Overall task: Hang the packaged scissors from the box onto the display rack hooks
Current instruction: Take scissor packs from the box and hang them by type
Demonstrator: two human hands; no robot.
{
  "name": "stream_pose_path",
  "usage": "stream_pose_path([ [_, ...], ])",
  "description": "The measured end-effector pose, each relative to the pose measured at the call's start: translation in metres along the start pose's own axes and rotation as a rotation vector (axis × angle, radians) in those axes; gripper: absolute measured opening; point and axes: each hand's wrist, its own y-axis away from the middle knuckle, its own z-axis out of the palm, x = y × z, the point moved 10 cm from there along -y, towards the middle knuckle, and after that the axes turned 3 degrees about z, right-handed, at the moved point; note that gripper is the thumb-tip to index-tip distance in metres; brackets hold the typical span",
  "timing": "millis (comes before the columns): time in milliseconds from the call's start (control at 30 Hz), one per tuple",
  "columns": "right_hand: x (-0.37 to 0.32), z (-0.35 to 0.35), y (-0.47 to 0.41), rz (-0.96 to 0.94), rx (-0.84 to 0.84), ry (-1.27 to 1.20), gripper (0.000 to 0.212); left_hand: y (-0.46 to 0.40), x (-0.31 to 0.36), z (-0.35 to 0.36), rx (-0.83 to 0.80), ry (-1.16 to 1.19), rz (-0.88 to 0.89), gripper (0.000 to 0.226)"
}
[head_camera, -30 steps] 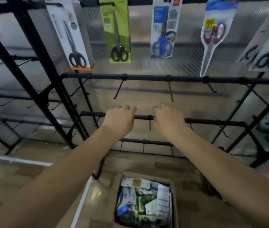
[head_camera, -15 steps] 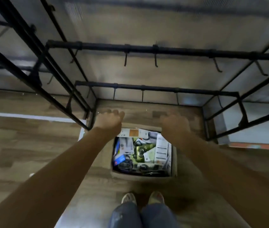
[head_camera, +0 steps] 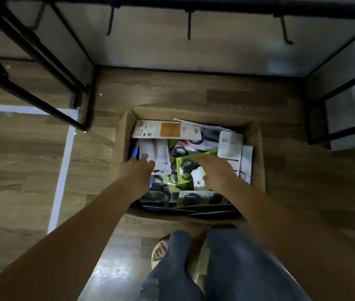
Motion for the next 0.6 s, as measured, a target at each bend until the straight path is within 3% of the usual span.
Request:
stream_pose_path([
  [133,0.002,0.016,-0.055,-0.015,0.073,-0.238,0.084,-0.02,-0.007,0.037,0.047,-0.019,-0.011,0.033],
  [233,0.02,0.042,-0.08,0.12,-0.034,-0.41,0.103,-0.027,-0.017,0.055,0.079,-0.035,-0.026,0.037],
  [333,0.026,0.055,-0.087,0.122,-0.103,-0.377,0.115,-0.026,-0.022,0.06,0.11,-0.027,-0.03,0.041],
  [467,0.027,0.056,-0.085,0.111,-0.15,-0.426,0.114,-0.02,-0.024,0.064,0.121,0.026,-0.029,0.05],
  [600,0.013,0.048,-0.082,0.017,-0.18,-0.067,0.095,-0.015,-0.023,0.068,0.119,0.046,-0.018,0.059],
])
